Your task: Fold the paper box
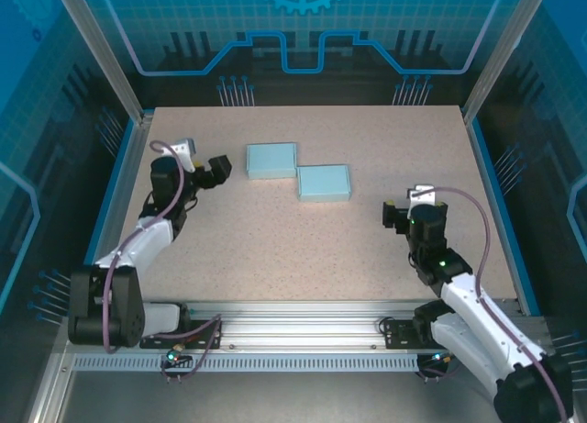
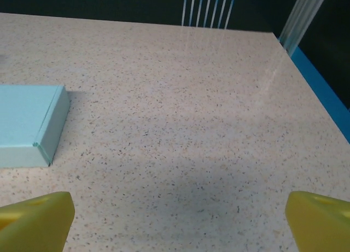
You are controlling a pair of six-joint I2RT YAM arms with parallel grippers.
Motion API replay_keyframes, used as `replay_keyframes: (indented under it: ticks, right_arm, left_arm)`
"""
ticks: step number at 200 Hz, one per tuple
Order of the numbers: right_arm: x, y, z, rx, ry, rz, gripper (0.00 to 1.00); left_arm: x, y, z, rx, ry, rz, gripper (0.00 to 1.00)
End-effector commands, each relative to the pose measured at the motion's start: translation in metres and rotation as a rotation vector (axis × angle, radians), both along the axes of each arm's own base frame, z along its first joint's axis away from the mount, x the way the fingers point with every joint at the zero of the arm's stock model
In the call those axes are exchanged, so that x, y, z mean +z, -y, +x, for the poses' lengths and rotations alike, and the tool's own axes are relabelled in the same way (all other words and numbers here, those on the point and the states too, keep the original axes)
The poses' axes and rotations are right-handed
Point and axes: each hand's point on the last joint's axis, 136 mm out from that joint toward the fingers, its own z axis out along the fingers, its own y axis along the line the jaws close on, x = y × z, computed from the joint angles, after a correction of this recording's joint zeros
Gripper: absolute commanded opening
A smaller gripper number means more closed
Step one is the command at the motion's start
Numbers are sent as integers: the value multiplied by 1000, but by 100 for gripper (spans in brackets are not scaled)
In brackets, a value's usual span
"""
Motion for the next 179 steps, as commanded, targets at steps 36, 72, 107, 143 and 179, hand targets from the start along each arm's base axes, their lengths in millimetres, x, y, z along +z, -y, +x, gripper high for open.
replay_keyframes:
  ticks: [36, 72, 107, 143, 179]
  right_arm:
    - [15, 3, 17, 67, 161, -47, 100]
    - [-2, 2, 34, 93, 127, -11, 100]
    - [-15, -7, 55, 156, 106, 4, 100]
    - [-33, -14, 80, 205, 54, 42, 100]
    - [-54, -10, 98, 224, 34, 103, 100]
  left_arm:
    - [-28, -23, -13, 55, 93, 247, 99]
    - [-45, -17, -12, 22, 109, 237, 99]
    - [-75, -2, -1, -71, 98, 238, 99]
    - [-75, 1, -3, -99, 97, 227, 99]
    - [-75, -2, -2, -90, 92, 219, 99]
